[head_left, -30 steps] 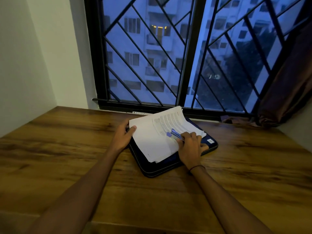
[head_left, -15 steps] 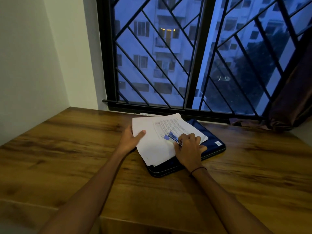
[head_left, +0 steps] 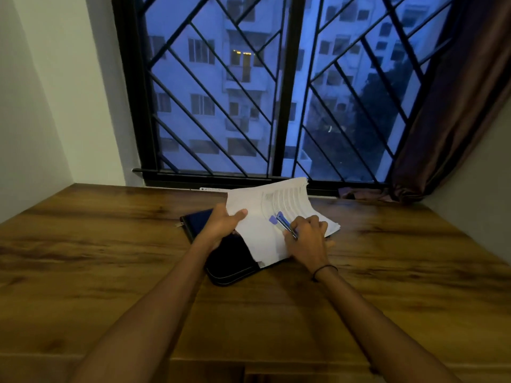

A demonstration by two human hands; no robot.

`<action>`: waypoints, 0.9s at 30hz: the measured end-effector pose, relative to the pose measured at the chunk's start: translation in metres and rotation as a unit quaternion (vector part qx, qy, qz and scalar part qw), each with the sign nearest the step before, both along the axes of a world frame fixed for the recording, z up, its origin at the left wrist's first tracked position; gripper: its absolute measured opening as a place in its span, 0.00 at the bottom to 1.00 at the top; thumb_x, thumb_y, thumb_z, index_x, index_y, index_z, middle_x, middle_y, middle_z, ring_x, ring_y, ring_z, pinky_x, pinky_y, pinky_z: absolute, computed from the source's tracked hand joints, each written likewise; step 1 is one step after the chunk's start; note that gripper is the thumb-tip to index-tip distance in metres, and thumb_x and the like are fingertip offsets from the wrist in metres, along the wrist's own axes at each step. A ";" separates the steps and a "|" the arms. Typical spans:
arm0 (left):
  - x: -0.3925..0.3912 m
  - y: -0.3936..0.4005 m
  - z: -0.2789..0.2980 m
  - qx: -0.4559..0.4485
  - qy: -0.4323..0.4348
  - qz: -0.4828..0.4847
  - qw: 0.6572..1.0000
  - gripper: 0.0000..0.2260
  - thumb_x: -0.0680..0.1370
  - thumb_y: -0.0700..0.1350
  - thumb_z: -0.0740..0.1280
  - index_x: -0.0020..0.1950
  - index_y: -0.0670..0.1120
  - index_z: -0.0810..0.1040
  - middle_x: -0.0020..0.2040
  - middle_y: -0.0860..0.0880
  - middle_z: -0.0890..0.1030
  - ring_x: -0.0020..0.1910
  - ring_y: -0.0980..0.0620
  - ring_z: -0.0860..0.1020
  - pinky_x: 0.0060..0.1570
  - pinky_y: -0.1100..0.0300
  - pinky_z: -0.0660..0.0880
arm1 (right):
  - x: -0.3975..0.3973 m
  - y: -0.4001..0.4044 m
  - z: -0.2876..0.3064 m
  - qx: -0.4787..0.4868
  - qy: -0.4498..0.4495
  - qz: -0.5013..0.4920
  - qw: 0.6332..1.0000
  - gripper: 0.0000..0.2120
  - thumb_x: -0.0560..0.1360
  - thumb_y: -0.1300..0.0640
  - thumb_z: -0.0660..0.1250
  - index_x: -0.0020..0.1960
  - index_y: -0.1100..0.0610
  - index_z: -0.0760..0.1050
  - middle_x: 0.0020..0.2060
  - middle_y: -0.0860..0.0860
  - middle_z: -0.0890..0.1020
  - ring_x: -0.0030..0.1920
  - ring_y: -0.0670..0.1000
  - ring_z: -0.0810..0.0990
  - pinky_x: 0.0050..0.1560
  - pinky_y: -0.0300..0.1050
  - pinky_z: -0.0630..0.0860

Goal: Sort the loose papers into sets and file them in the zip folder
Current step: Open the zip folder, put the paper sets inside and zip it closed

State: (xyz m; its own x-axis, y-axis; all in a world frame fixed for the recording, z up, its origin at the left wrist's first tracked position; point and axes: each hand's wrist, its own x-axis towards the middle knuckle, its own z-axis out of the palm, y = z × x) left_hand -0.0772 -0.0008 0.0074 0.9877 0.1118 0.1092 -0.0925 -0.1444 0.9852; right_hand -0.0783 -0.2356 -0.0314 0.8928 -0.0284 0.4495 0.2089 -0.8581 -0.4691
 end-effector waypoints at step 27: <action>-0.004 -0.247 -0.031 0.162 0.099 -0.005 0.982 0.26 0.76 0.55 0.75 0.70 0.45 0.74 0.67 0.44 0.78 0.64 0.41 0.78 0.59 0.49 0.80 | -0.032 -0.224 0.023 -0.084 0.160 -0.194 0.964 0.20 0.73 0.43 0.68 0.60 0.53 0.76 0.58 0.58 0.74 0.63 0.63 0.69 0.58 0.57 0.73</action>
